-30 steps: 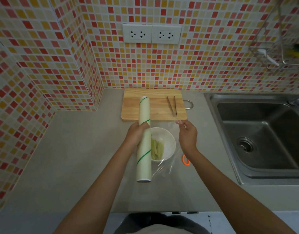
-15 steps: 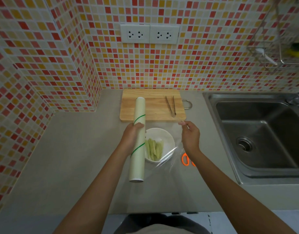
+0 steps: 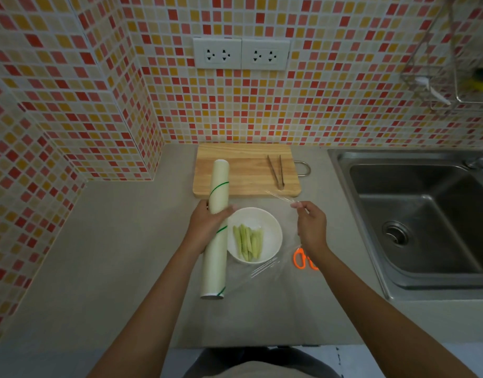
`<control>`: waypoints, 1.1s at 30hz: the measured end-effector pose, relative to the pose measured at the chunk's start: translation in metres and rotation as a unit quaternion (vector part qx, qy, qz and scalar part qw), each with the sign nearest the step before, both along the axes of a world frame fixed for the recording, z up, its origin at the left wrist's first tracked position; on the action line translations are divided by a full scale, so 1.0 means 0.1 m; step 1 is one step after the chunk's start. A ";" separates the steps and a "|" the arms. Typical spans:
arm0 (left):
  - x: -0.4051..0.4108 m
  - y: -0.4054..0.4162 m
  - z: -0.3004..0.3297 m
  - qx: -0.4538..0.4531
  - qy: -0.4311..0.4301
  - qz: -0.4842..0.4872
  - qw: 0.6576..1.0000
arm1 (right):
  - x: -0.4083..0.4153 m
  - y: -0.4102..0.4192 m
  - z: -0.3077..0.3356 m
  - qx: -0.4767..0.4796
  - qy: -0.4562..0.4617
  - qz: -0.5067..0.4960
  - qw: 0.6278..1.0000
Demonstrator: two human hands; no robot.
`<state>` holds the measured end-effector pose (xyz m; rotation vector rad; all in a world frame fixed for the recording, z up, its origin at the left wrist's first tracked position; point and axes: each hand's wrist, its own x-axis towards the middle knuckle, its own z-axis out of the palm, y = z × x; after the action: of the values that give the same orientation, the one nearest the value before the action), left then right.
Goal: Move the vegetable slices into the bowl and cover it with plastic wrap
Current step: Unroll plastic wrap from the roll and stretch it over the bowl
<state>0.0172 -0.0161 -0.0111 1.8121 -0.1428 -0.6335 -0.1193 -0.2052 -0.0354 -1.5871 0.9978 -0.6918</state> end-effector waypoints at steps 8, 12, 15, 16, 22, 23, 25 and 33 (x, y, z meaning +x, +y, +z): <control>0.00 0.12 -0.12 -0.010 -0.012 0.006 1.000 | -0.02 -0.04 -0.06 0.014 0.018 0.008 1.000; -0.02 0.10 -0.20 0.009 -0.030 0.002 1.000 | 0.00 -0.04 -0.11 0.021 0.036 0.012 0.999; -0.04 0.07 -0.23 0.016 -0.042 0.001 0.999 | 0.01 -0.06 -0.17 0.021 0.051 0.011 0.998; -0.05 0.07 -0.25 0.018 -0.043 0.000 0.999 | 0.02 -0.07 -0.20 0.024 0.056 0.010 0.998; -0.08 0.03 -0.35 0.026 -0.039 0.015 0.999 | 0.10 -0.10 -0.33 0.034 0.127 0.034 0.991; -0.07 0.03 -0.35 0.026 -0.040 0.017 0.999 | 0.11 -0.10 -0.35 0.047 0.140 0.042 0.988; -0.07 0.03 -0.36 0.022 -0.034 0.020 0.999 | 0.14 -0.09 -0.34 0.098 0.159 0.058 0.981; -0.08 0.02 -0.35 0.020 -0.026 0.026 0.999 | 0.21 -0.24 -0.11 0.356 0.128 0.023 0.925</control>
<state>0.0095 -0.0138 -0.0461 1.8650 -0.1178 -0.5559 -0.0981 -0.2294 -0.0468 -1.0567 1.2200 -0.0484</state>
